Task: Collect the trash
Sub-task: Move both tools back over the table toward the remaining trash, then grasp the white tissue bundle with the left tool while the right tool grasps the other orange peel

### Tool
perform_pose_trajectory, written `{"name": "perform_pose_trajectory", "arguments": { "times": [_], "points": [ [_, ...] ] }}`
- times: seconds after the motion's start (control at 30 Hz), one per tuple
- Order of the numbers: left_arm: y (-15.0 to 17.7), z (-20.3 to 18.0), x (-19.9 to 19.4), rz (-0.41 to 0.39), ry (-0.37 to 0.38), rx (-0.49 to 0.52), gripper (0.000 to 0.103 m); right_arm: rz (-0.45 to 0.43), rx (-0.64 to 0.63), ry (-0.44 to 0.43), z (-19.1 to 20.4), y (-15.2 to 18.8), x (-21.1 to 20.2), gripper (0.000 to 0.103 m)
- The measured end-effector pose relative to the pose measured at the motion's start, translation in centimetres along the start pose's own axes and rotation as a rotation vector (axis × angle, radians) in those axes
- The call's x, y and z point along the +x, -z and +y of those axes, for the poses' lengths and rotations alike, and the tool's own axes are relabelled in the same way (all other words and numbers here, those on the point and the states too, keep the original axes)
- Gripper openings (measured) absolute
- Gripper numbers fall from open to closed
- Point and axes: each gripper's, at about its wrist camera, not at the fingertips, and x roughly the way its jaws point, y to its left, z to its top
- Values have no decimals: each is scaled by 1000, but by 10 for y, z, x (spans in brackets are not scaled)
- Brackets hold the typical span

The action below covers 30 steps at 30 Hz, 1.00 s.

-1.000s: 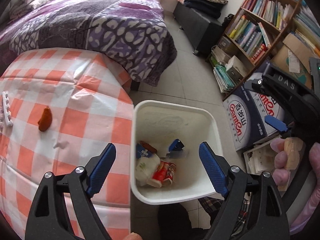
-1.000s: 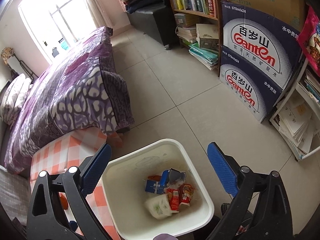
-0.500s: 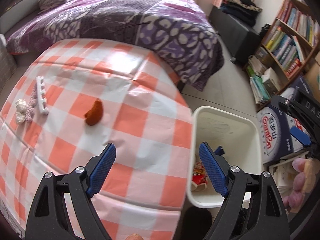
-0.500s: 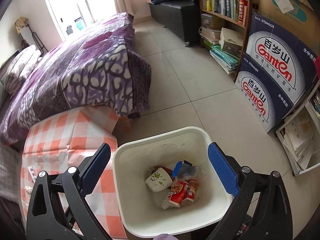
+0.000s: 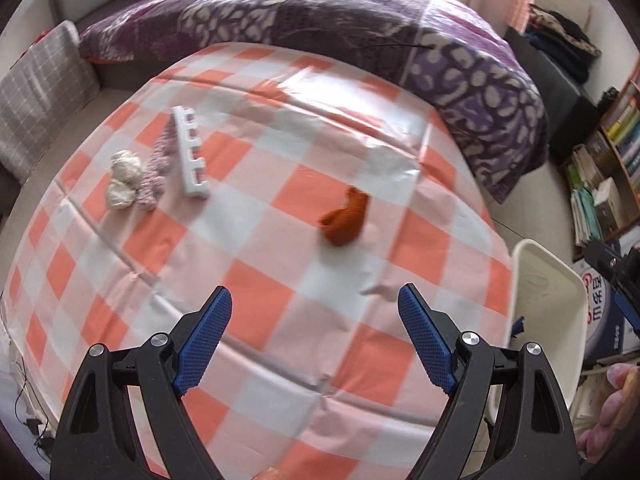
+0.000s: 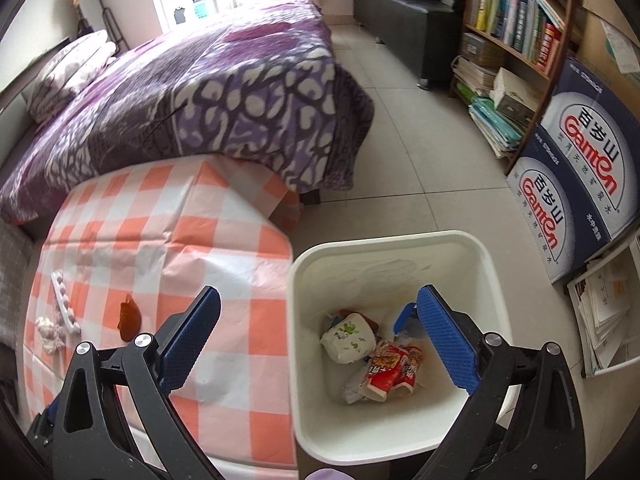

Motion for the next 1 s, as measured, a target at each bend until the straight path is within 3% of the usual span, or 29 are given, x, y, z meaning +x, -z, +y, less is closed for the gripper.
{"name": "perform_pose_trajectory", "arguments": {
  "times": [0.5, 0.8, 1.0],
  "points": [
    [-17, 99, 4, 26, -95, -152, 83, 62, -166, -30, 90, 25, 33, 95],
    [-53, 159, 11, -9, -162, -234, 83, 96, -238, -96, 141, 37, 56, 94],
    [-70, 194, 37, 29, -151, -316, 83, 122, -300, -114, 168, 41, 73, 87]
  ]
}}
